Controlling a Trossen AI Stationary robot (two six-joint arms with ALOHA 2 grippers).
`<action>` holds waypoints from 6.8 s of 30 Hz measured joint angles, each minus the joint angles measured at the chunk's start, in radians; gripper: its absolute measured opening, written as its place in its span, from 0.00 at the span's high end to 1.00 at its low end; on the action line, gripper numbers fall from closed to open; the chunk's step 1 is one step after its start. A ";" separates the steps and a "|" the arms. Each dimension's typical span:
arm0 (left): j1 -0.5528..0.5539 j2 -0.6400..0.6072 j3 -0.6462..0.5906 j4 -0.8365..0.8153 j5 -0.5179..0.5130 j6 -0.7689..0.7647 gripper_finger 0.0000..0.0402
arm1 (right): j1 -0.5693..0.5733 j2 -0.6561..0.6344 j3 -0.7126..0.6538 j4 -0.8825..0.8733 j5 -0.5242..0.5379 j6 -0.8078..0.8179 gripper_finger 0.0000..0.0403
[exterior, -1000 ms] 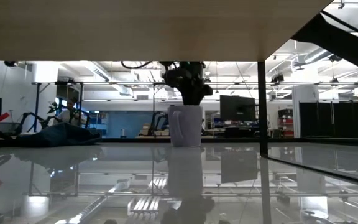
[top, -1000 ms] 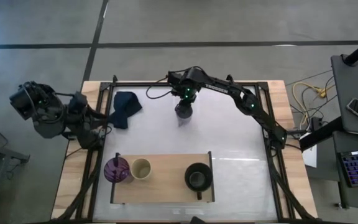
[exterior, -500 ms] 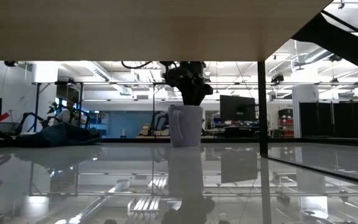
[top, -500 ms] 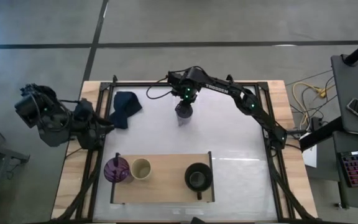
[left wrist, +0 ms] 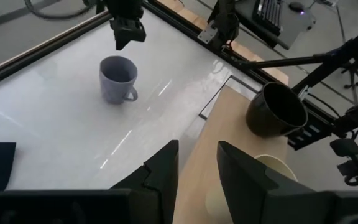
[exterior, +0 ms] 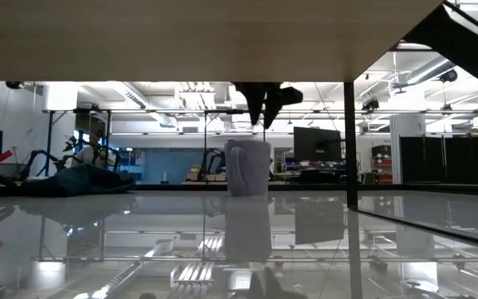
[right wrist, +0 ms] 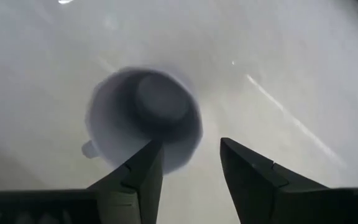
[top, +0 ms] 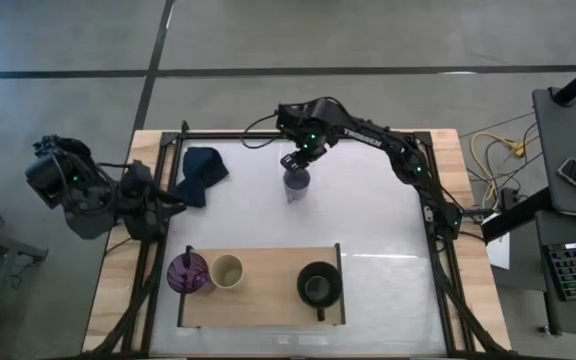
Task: Stack small to large cups/mugs on shelf
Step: Put the gray mug on the shelf
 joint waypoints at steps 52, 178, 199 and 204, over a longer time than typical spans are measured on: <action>0.000 -0.195 -0.003 -0.064 -0.056 0.176 0.76 | 0.086 -0.073 -0.113 -0.050 -0.094 0.211 0.96; 0.291 0.544 0.266 0.289 0.633 0.838 1.00 | 0.649 -0.204 -0.008 0.241 0.025 0.377 0.94; 0.314 0.601 0.251 0.317 0.662 0.837 1.00 | 0.651 -0.204 -0.008 0.238 0.025 0.364 0.94; 0.320 0.603 0.251 0.321 0.667 0.855 1.00 | 0.651 -0.204 -0.009 0.237 0.025 0.362 0.94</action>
